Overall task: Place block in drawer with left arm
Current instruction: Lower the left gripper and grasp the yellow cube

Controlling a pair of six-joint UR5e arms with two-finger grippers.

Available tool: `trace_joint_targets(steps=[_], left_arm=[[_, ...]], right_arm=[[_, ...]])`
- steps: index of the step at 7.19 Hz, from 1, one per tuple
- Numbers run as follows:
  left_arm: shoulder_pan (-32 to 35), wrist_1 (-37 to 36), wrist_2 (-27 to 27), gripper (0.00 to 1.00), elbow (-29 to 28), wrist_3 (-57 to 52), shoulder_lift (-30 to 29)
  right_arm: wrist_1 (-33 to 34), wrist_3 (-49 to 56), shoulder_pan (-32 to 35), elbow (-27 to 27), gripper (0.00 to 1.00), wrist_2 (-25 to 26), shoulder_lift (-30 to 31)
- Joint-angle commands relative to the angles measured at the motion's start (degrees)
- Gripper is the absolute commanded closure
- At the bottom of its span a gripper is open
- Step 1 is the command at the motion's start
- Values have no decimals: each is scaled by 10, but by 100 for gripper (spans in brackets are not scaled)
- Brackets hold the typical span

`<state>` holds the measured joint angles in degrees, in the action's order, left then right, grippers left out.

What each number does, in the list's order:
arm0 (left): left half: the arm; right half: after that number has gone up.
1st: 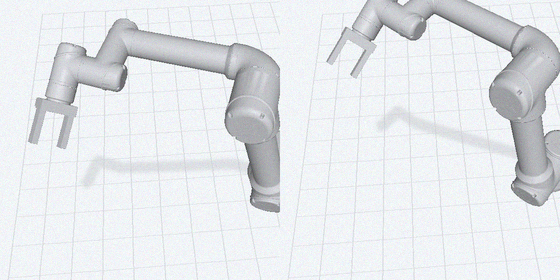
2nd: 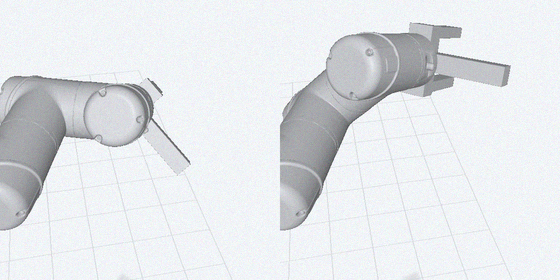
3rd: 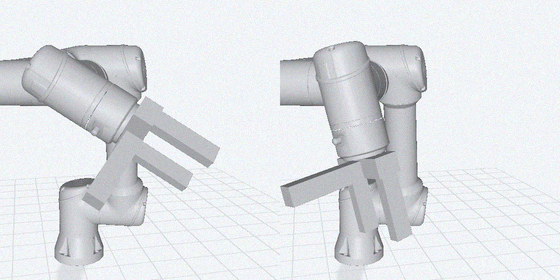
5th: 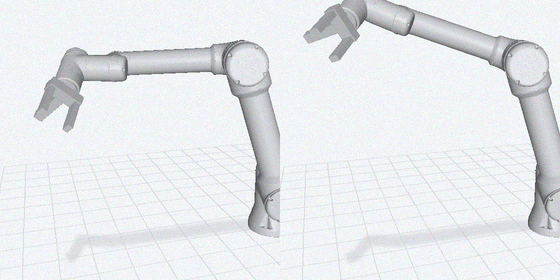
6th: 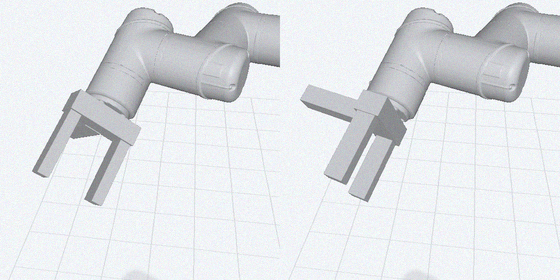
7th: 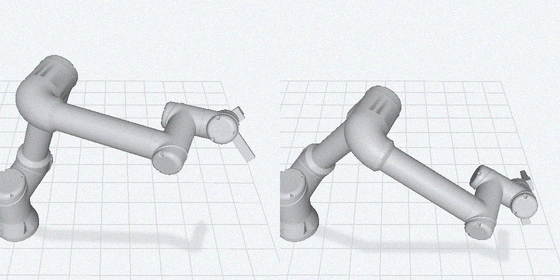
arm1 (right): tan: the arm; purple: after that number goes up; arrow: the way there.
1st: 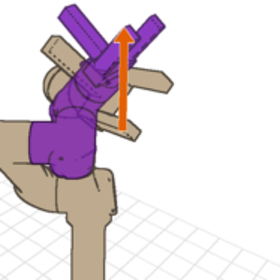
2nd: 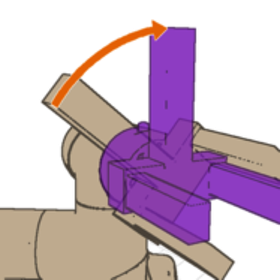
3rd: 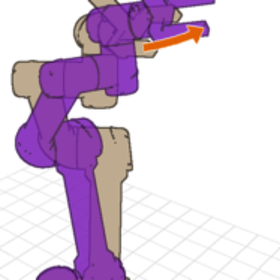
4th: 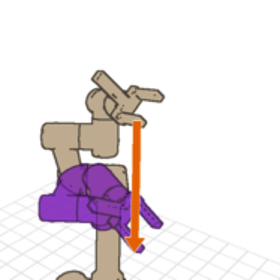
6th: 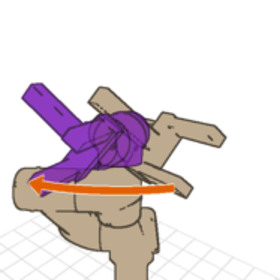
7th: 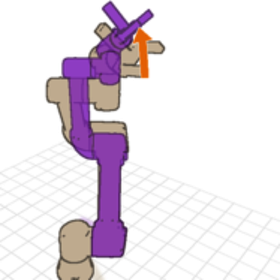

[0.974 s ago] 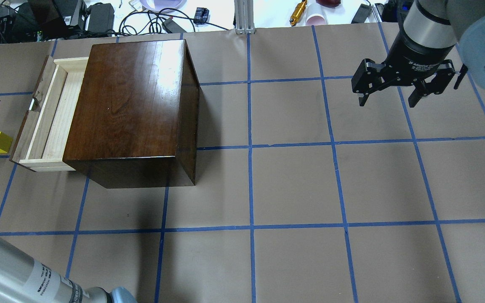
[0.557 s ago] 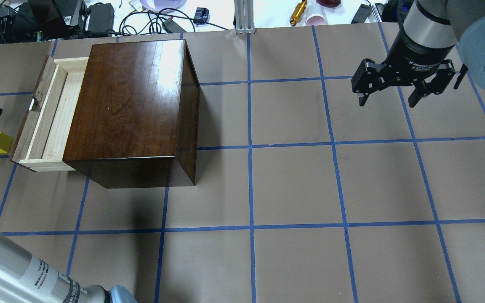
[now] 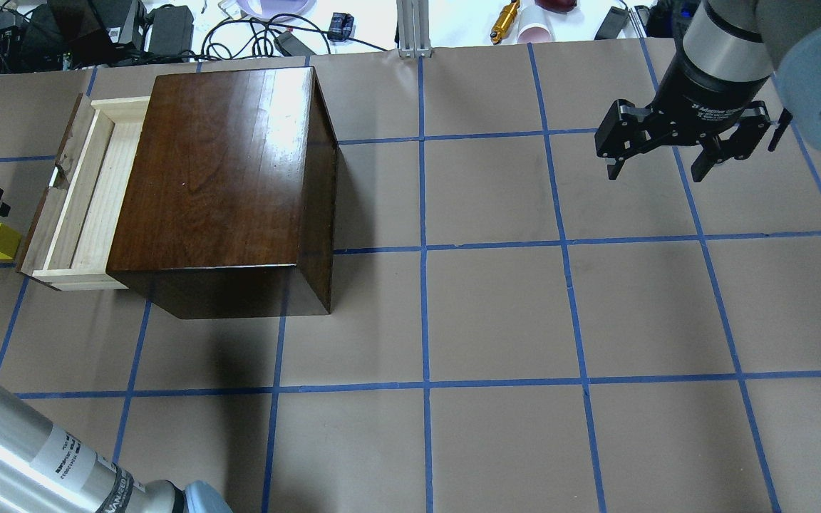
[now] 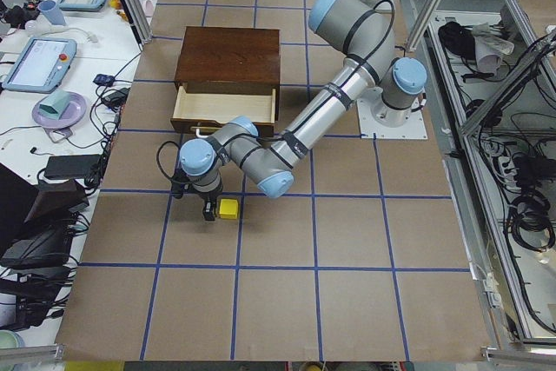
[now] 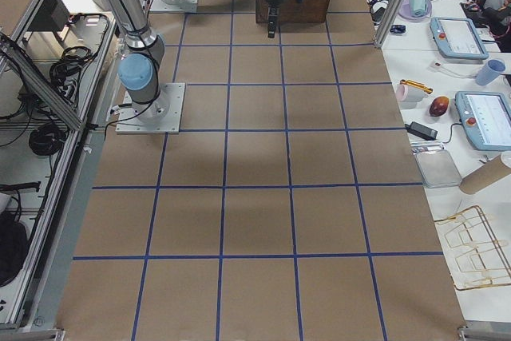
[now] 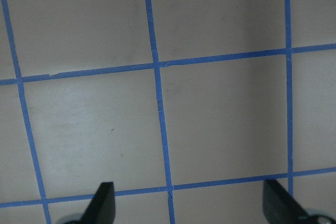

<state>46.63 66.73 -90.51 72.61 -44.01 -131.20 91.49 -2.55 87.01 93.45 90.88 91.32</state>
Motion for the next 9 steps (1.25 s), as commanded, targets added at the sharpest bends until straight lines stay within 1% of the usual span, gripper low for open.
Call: trace_joint_targets(steps=[1, 4, 5, 7, 8, 9], left_arm=[[0, 0, -11, 0, 3, -2, -13], [-1, 0, -10, 0, 5, -6, -21], [-1, 0, -11, 3, 5, -6, -23], [-1, 0, -12, 82, 5, -8, -29], [-2, 1, -11, 100, 4, -11, -28], [-3, 2, -10, 100, 2, -13, -17]], right_arm=[[0, 0, 0, 1, 0, 0, 0], [0, 0, -1, 0, 0, 0, 0], [0, 0, 0, 0, 0, 0, 0], [0, 0, 0, 0, 0, 0, 0], [0, 0, 0, 0, 0, 0, 0], [0, 0, 0, 0, 0, 0, 0]])
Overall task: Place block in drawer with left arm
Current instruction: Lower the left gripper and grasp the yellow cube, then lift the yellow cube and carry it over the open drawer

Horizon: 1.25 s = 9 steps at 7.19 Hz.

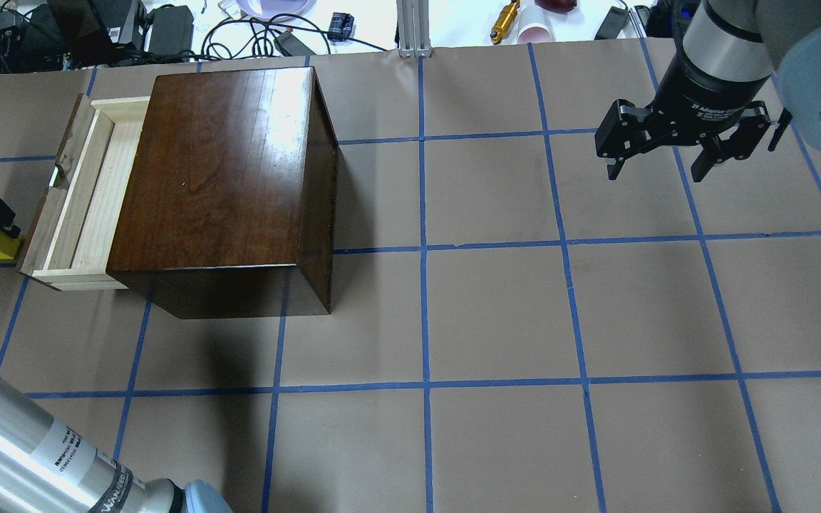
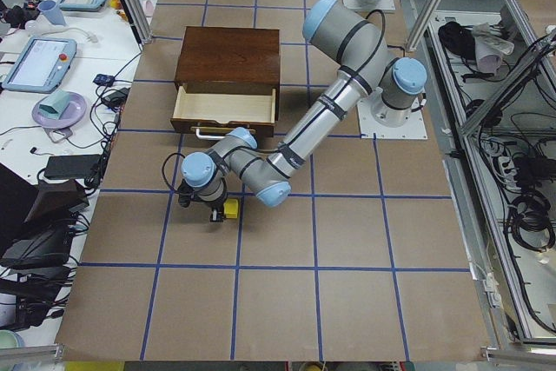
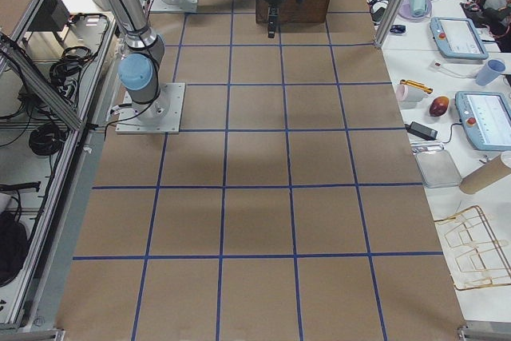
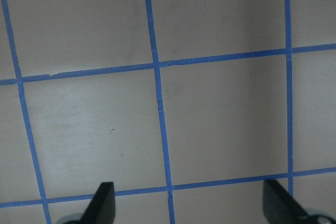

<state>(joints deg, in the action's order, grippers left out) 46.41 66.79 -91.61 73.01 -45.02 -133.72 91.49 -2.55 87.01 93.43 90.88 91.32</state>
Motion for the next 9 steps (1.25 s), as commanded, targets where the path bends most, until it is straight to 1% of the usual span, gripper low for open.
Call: trace_joint_targets(steps=[1, 2, 4, 6, 8, 9], left_arm=[[-1, 8, 2, 100, -8, -2, 19], [-1, 11, 2, 100, -8, -2, 36], [9, 45, 7, 100, -8, 1, 83], [37, 73, 6, 100, -8, 4, 127], [51, 106, 9, 100, -8, 12, 167], [75, 110, 17, 100, -8, 42, 186]], right_arm=[[0, 0, 0, 0, 0, 0, 0], [0, 0, 0, 0, 0, 0, 0], [0, 0, 0, 0, 0, 0, 0], [0, 0, 0, 0, 0, 0, 0], [0, 0, -1, 0, 0, 0, 0], [0, 0, 0, 0, 0, 0, 0]])
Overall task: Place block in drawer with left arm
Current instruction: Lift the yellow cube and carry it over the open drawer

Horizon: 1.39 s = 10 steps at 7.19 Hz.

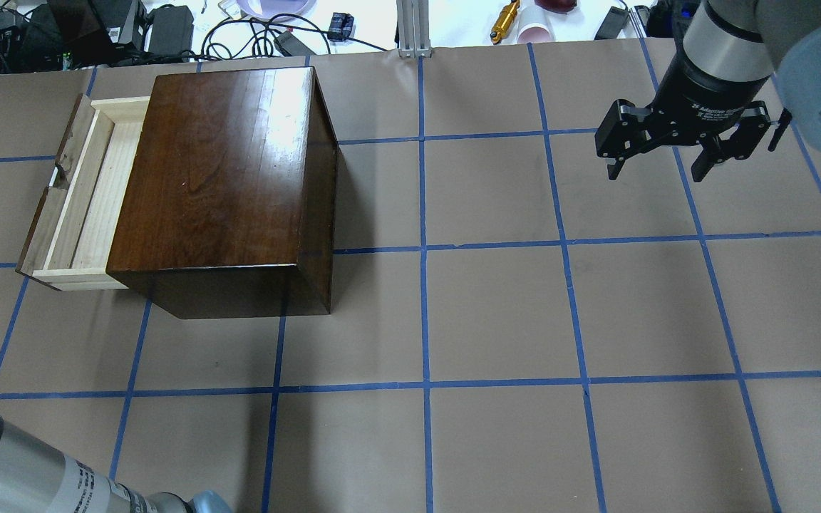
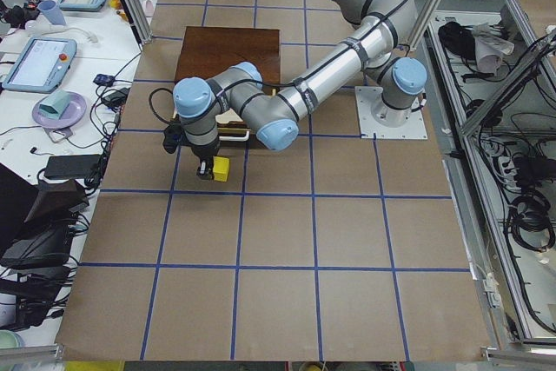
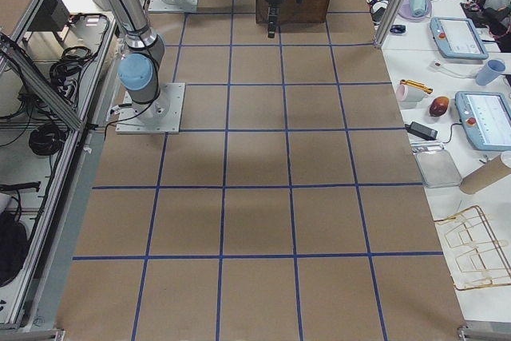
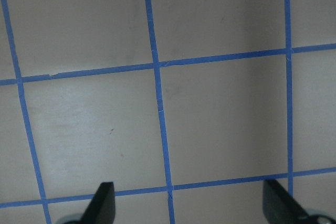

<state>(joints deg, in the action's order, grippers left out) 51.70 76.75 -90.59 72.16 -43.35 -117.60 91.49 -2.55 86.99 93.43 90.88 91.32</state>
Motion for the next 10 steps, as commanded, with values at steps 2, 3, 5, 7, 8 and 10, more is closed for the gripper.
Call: trace_joint_targets(steps=[2, 3, 5, 7, 8, 10], left_arm=[[66, 44, 9, 100, 0, 104, 53], [85, 59, 10, 100, 1, 146, 63], [106, 85, 48, 100, 12, 204, 68], [125, 76, 70, 100, 60, 260, 65], [130, 59, 71, 100, 80, 261, 56], [130, 24, 68, 100, 101, 252, 50]], right_arm=[[0, 0, -1, 0, 0, 0, 0], [0, 0, 0, 1, 0, -1, 0], [0, 0, 0, 1, 0, 0, 0], [0, 0, 0, 0, 0, 0, 0], [0, 0, 0, 0, 0, 0, 0], [0, 0, 0, 0, 0, 0, 0]])
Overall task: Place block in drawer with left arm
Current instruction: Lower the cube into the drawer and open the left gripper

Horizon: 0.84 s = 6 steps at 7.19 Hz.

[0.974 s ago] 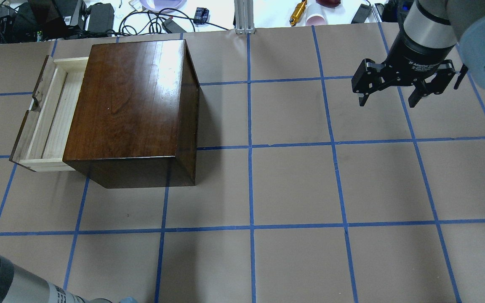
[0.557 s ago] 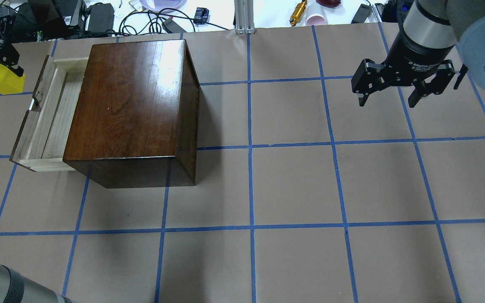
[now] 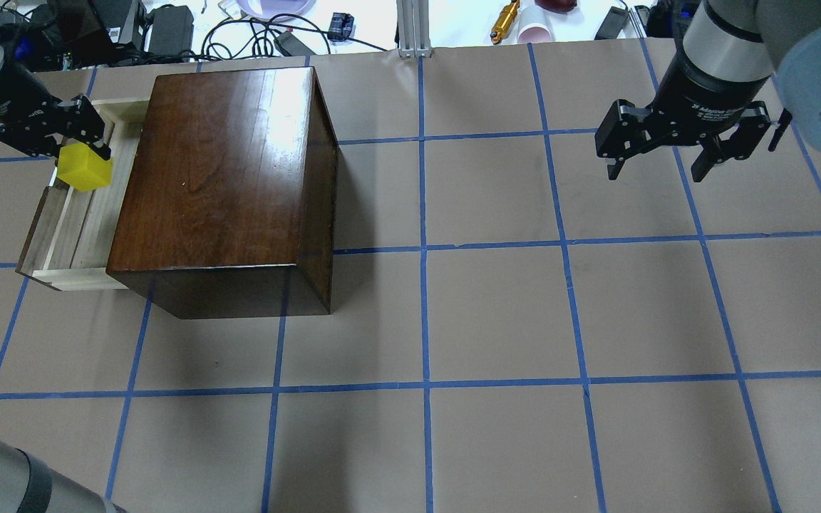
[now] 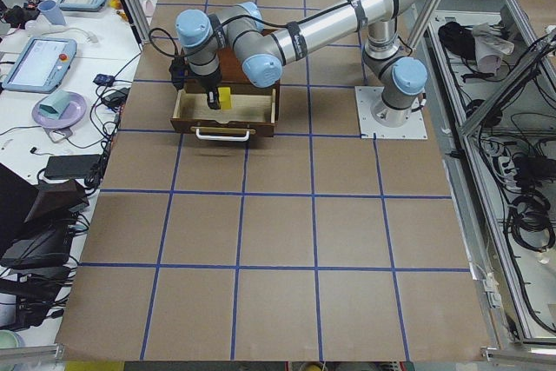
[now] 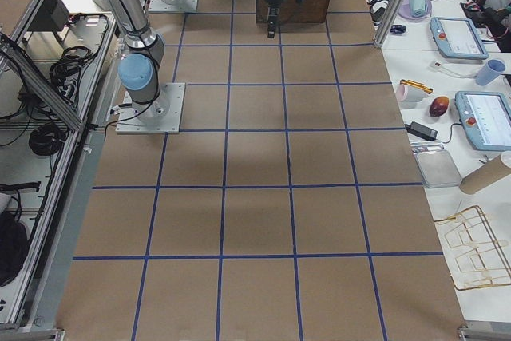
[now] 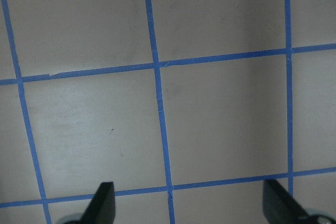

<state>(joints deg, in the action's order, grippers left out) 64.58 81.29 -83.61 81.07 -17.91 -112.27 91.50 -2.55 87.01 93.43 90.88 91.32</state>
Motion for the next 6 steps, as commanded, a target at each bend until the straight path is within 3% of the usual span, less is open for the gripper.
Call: trace_joint_targets(steps=[1, 5, 6], left_arm=[[1, -23, -1, 100, 14, -7, -8], [1, -39, 3, 100, 19, -73, -30], [1, -45, 3, 34, 19, -80, -30]], right_arm=[[0, 0, 0, 0, 0, 0, 0], [0, 0, 0, 0, 0, 0, 0], [0, 0, 0, 0, 0, 0, 0]])
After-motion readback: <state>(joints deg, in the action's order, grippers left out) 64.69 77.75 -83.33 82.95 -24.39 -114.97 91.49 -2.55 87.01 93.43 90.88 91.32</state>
